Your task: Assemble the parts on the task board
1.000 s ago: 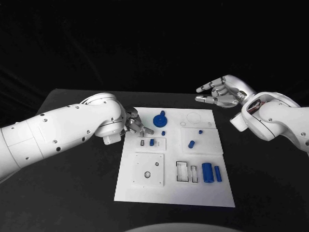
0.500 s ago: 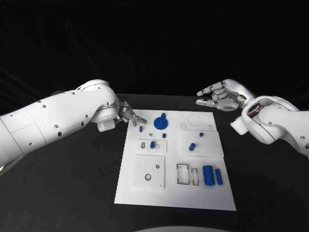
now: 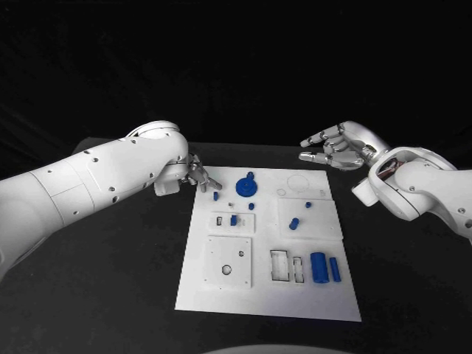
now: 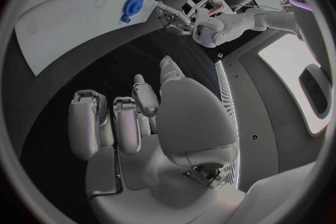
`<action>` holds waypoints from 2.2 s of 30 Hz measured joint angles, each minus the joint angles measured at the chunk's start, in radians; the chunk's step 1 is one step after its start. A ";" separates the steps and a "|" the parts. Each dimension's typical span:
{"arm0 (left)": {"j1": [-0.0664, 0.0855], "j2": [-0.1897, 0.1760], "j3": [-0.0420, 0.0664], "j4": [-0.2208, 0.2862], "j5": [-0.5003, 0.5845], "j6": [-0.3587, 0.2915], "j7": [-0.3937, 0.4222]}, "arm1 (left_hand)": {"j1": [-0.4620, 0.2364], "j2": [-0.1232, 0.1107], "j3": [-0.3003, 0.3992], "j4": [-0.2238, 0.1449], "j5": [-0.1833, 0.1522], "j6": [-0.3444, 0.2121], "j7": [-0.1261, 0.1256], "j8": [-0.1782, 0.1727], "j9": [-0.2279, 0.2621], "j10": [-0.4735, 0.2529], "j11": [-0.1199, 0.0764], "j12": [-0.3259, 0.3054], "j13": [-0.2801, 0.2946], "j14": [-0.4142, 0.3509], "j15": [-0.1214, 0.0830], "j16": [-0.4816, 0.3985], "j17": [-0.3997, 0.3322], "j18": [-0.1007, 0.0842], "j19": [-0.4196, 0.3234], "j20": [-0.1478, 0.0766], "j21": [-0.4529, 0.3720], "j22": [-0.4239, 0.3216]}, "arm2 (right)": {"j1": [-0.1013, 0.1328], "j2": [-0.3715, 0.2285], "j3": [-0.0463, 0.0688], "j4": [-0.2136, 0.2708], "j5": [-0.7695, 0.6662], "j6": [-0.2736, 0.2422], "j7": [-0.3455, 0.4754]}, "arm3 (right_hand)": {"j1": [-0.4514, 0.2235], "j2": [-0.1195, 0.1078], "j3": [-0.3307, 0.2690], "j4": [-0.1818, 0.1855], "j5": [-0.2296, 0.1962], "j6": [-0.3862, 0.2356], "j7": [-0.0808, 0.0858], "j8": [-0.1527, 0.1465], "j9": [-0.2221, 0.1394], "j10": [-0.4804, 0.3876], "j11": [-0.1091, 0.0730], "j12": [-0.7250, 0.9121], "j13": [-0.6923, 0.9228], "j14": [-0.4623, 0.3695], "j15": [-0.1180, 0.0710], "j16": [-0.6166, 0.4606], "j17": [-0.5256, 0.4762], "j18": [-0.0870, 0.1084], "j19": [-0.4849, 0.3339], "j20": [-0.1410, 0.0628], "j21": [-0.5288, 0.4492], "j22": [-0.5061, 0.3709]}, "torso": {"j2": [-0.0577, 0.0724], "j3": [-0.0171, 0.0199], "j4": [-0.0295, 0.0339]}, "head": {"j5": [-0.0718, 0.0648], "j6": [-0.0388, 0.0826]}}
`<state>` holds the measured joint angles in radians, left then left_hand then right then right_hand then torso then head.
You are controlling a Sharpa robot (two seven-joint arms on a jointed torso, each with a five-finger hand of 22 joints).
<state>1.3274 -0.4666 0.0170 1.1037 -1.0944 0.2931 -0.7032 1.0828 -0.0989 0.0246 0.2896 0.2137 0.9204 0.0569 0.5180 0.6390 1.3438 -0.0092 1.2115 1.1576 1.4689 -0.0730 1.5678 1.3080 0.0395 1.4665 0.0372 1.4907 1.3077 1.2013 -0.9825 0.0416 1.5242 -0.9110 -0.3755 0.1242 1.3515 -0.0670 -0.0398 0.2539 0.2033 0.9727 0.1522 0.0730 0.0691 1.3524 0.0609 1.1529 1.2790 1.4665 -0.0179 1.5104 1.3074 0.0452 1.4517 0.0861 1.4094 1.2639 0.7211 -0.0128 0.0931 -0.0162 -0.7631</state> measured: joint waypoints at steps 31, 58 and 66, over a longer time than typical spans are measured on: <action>0.000 0.028 -0.011 -0.011 0.000 0.051 0.023 | 0.075 0.054 -0.012 -0.010 0.000 0.011 -0.004 0.016 -0.004 0.007 -0.007 0.005 0.003 0.000 0.000 0.000 0.000 0.000 0.000 0.000 0.004 0.000 | -0.001 0.011 0.000 -0.007 0.002 0.006 0.001 | 0.000 0.000 0.000 0.000 0.000 0.000 0.000 0.000 0.000 0.000 0.000 0.000 0.000 0.000 0.000 0.000 0.001 0.000 0.000 0.000 0.000 -0.001 | 0.001 -0.0002 -0.0003 | 0.001 -0.004; 0.000 0.039 -0.014 -0.024 0.027 0.039 0.035 | 0.206 0.125 0.082 -0.059 0.000 0.003 -0.011 0.019 -0.020 0.006 -0.008 0.005 -0.003 -0.004 -0.004 0.000 -0.001 0.000 0.000 -0.007 0.004 0.000 | -0.002 0.015 0.000 -0.010 0.002 0.014 0.001 | -0.004 0.004 0.000 0.000 0.004 0.000 0.000 0.000 0.000 0.000 0.000 0.000 0.000 0.000 0.000 0.000 0.000 0.000 0.000 0.000 0.000 -0.001 | 0.001 0.0001 -0.0004 | 0.000 -0.011; 0.000 0.039 -0.015 -0.027 0.033 0.036 0.040 | 0.305 0.099 0.245 -0.067 0.018 -0.017 -0.005 0.022 -0.028 -0.001 -0.008 -0.007 -0.012 -0.003 -0.011 0.000 -0.001 0.000 0.000 -0.014 -0.004 0.000 | -0.003 0.015 0.000 -0.011 0.003 0.018 0.001 | -0.004 0.004 0.000 0.000 0.004 0.000 0.000 0.000 0.000 0.000 0.000 0.000 0.000 0.000 0.000 0.000 0.000 0.000 0.000 0.000 0.000 -0.001 | 0.001 0.0002 -0.0006 | 0.000 -0.015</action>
<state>1.3274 -0.4272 0.0025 1.0768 -1.0617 0.3291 -0.6633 1.3883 0.0003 0.2695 0.2225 0.2318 0.9030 0.0521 0.5396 0.6114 1.3427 -0.0174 1.2044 1.1457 1.4656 -0.0842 1.5678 1.3074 0.0395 1.4667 0.0227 1.4870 1.3074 1.1986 -0.9671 0.0415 1.5137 -0.9082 -0.3575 0.1256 1.3474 -0.0630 -0.0397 0.2538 0.2072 0.9727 0.1522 0.0730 0.0688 1.3525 0.0609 1.1529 1.2792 1.4665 -0.0179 1.5104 1.3077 0.0452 1.4518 0.0861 1.4094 1.2624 0.7218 -0.0127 0.0925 -0.0162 -0.7776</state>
